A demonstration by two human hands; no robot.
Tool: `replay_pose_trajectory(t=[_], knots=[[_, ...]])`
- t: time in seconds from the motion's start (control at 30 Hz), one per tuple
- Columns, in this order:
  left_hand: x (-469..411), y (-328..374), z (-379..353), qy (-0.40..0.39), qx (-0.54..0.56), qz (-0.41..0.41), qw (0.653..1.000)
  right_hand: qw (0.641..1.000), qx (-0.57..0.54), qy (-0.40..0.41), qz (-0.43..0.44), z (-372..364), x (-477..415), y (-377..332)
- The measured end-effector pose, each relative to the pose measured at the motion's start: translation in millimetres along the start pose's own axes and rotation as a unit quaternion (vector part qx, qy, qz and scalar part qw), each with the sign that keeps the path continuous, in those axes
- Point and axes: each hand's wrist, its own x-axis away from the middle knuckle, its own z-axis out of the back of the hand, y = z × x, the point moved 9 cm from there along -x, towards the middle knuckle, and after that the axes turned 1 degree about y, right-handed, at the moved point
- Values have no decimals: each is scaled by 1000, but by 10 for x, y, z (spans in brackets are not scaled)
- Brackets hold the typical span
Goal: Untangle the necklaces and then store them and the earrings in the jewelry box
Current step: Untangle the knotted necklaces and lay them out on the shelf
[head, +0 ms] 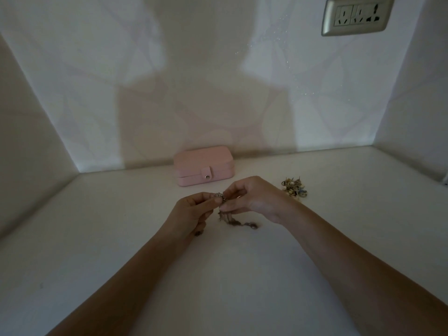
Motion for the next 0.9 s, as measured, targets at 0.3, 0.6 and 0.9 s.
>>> replay_pose_trajectory(t=[0.3, 0.6, 0.9], knots=[[5, 10, 3, -4, -7, 3, 1000, 998, -58, -13, 8, 3, 10, -65], [6, 0, 4, 6, 53, 1, 999, 985, 145, 85, 34, 118, 0, -127], [9, -19, -85, -33, 38, 21, 999, 998, -52, 43, -4, 36, -59, -9]])
